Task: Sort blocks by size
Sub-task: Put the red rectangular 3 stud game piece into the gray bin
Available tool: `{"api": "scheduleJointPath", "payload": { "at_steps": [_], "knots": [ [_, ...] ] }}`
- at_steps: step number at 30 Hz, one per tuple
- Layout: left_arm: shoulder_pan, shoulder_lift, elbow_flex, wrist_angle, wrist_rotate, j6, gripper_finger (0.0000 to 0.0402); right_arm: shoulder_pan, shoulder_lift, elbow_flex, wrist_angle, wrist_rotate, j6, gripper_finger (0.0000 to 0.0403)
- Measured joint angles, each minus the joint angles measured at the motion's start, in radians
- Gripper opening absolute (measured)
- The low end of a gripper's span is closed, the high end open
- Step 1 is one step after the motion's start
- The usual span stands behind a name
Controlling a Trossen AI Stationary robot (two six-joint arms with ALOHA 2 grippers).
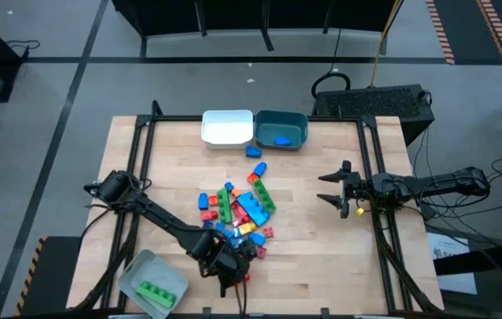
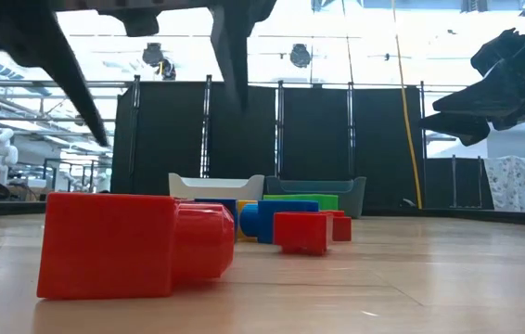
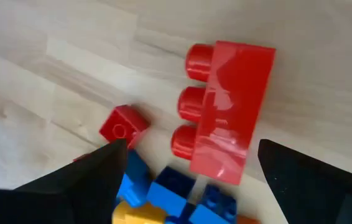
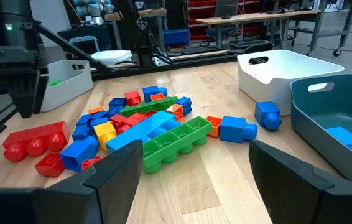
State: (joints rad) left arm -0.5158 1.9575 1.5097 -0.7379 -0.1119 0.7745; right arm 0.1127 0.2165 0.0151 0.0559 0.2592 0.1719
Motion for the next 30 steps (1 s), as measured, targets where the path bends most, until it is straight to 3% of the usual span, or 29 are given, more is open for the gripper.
{"api": "scheduleJointPath", "payload": {
  "at_steps": [15, 22, 30],
  "knots": [
    [0.044, 0.085, 0.0, 0.018, 0.097, 0.053, 0.0361, 0.0, 0.001, 0.0, 0.0, 0.0, 0.0, 0.0279],
    [0.065, 0.104, 0.001, 0.04, 0.225, 0.046, 0.0361, 0.0, 0.001, 0.0, 0.0, 0.0, 0.0, 0.0279],
    [0.087, 0.143, 0.0, 0.085, 0.267, 0.079, 0.0361, 0.0, 0.013, 0.0, 0.0, 0.0, 0.0, 0.0279]
  ]
}}
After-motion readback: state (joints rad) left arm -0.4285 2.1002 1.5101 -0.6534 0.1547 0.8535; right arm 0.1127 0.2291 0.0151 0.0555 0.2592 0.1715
